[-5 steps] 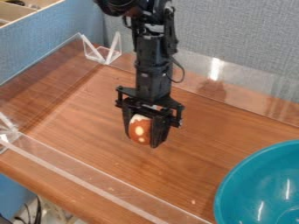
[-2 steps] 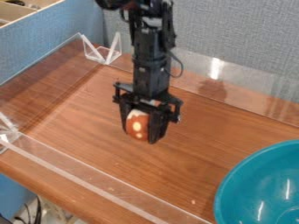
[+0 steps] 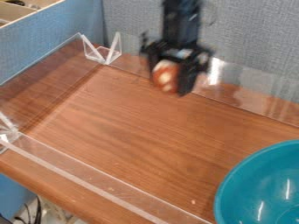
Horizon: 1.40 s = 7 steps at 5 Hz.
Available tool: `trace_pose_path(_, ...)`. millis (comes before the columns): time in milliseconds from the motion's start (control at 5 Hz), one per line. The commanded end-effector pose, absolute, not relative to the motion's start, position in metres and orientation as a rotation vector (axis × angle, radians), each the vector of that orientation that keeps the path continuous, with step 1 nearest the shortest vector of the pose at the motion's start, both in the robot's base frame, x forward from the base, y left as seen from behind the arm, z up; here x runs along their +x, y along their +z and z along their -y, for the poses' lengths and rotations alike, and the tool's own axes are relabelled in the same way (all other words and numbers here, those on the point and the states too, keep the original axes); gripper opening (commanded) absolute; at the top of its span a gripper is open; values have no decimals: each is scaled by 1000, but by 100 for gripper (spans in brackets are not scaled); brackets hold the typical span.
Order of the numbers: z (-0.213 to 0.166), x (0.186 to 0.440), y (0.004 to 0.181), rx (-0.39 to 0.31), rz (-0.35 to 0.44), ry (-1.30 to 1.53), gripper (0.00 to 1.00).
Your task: Put the mushroom in the blue bowl
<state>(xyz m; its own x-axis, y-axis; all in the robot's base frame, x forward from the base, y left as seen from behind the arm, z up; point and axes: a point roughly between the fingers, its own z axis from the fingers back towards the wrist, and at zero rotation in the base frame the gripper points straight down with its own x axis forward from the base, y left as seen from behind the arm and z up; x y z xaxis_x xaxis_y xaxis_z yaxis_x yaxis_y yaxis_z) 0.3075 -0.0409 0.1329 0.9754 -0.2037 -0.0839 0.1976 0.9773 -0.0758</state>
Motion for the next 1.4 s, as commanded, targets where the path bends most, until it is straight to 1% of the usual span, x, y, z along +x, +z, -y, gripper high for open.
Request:
trace_pose_path(0, -6, 314, 178, -32, 13, -108, 0)
trace_pose_path(200, -56, 307, 167, -26, -19, -35, 0)
trace_pose_path(600, 36, 303, 126, -33, -111, -201, 0)
trace_pose_path(1000, -50, 315, 153, 0, -61, -64, 0)
trace_pose_path(1200, -16, 306, 137, -10, -95, -132, 0)
